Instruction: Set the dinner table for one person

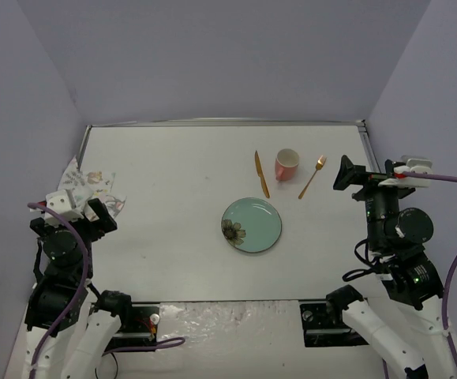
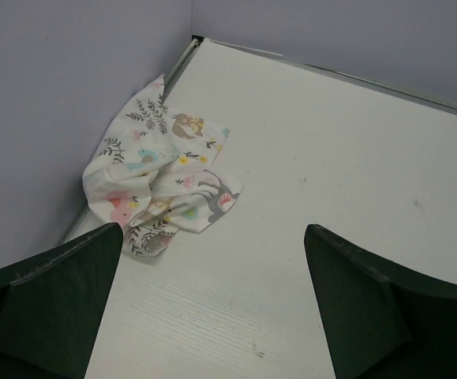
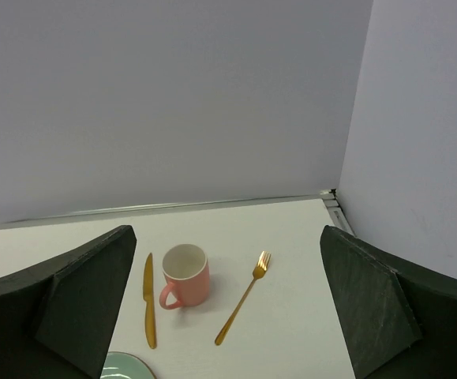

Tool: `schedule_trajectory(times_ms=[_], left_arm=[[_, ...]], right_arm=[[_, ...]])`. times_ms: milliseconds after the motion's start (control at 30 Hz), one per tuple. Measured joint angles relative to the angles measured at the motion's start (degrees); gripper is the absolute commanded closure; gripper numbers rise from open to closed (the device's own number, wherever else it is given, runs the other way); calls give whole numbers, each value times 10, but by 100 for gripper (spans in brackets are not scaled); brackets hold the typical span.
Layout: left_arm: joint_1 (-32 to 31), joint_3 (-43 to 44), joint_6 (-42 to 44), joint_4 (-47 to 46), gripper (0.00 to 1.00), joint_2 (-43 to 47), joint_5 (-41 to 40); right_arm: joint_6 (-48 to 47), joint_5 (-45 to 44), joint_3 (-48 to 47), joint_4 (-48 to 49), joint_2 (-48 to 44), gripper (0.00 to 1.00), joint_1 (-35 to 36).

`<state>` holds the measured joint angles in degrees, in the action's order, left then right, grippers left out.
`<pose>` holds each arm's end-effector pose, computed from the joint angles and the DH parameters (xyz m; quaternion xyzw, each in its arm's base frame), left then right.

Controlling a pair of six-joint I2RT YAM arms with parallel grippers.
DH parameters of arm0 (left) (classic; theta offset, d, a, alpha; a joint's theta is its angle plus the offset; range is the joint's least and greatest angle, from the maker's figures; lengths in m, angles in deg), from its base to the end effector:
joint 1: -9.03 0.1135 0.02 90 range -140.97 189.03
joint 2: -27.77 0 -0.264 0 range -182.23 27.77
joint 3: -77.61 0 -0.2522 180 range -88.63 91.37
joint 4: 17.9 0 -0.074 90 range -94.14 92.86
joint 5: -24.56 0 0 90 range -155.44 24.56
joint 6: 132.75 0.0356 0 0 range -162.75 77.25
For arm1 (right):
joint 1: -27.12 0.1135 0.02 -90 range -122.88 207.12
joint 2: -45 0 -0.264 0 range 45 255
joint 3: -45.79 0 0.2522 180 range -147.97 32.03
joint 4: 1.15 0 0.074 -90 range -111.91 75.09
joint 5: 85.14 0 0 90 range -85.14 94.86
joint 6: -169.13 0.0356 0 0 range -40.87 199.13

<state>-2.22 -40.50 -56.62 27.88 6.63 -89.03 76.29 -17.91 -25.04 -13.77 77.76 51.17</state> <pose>0.0725 0.0001 0.3640 -0.1545 0.7185 0.0034 0.6781 0.0905 0.0253 0.4578 0.0406 0.5479 0.0489 0.8341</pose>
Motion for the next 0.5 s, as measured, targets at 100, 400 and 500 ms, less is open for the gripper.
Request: schedule_trajectory(times_ms=[100,400,500], left_arm=[[0,0,-19,5,3,-18,-8],[1,77,-113,29,3,-278,-12],[9,117,-147,30,3,-391,-1]], right_arm=[[8,1,7,3,0,0,0],[183,-8,73,6,26,0,0],[233,4,100,-2,54,0,0]])
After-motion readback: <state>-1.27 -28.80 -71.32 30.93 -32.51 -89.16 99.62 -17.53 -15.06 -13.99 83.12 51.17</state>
